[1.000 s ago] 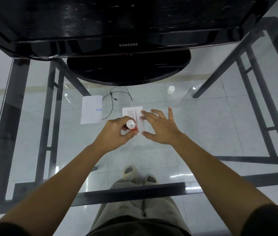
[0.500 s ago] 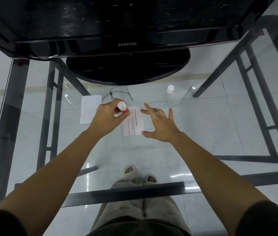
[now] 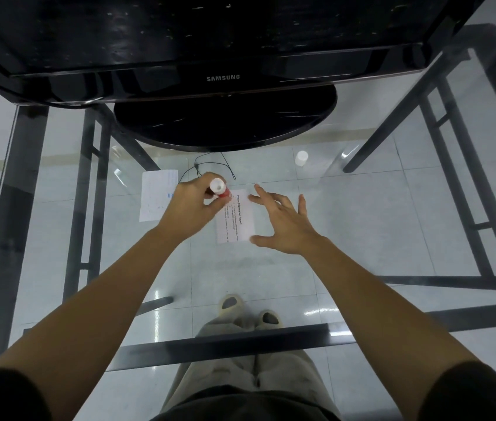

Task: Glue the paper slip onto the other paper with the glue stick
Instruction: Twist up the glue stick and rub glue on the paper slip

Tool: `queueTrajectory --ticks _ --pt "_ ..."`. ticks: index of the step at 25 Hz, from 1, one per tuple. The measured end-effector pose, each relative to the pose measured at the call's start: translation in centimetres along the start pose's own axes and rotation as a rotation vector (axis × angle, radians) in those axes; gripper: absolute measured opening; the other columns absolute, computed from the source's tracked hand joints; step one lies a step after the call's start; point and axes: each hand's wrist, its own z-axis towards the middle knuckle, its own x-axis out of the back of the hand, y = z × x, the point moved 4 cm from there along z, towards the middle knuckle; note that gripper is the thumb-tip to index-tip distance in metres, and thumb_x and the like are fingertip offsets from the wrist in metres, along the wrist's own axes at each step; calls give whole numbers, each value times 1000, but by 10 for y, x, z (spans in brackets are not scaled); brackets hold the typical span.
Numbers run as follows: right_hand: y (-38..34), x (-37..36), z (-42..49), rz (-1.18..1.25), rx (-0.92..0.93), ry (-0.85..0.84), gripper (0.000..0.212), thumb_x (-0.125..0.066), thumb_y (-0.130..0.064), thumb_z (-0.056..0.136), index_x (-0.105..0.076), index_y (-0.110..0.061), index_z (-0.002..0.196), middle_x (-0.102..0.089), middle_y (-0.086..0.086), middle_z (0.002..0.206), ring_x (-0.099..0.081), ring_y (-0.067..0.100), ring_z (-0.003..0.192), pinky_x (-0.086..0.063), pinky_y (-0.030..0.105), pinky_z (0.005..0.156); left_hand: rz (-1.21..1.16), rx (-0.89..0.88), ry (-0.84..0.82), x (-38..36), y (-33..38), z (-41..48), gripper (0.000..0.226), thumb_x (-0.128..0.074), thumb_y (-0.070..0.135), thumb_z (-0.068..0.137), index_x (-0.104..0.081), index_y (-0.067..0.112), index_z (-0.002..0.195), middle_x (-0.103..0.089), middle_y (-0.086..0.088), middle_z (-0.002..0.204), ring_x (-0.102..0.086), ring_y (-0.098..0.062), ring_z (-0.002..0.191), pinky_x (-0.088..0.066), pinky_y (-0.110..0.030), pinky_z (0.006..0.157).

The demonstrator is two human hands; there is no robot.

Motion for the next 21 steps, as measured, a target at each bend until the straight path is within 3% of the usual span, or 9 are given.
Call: queueTrajectory --ticks 4,7,10,13,18,21 --pt "1 -1 0 -11 7 11 105 -68 -50 74 6 -30 146 -27 -18 150 -14 15 140 11 61 108 -81 -52 -125 -9 8 -14 20 -75 27 76 -61 22 89 -66 13 87 -61 10 76 -44 -2 69" --pt "0 0 0 -19 5 17 103 -68 -50 74 3 -30 146 -28 -16 150 -14 15 141 10 61 108 -46 -63 -220 -18 12 -17 20 -74 30 75 -63 25 90 -69 9 88 -65 -2 79 -50 -12 74" --pt "0 -1 0 -9 7 19 102 -68 -49 74 3 -30 146 -28 -16 150 -14 15 140 11 60 108 -32 -87 -228 -16 14 -5 19 -73 28 77 -62 23 91 -68 9 86 -65 -6 80 -47 -8 72" --pt "0 -1 1 7 -7 16 104 -70 -48 74 3 -30 146 -28 -16 150 -13 15 140 13 59 108 -8 -67 -135 -8 11 7 20 -71 28 79 -60 21 94 -68 6 89 -63 -5 80 -49 -11 70" --pt "2 -1 1 2 -6 19 103 -68 -51 74 3 -30 146 -28 -13 151 -14 16 141 11 60 108 -118 -137 -292 -19 21 -4 16 -76 21 75 -64 24 85 -69 10 85 -63 0 78 -44 -5 73" --pt "1 -1 0 13 -10 9 105 -68 -50 73 5 -30 146 -28 -14 150 -13 15 141 12 60 108 -92 -86 -265 -19 18 3 19 -75 23 76 -64 20 90 -68 9 85 -63 -1 75 -42 -2 68"
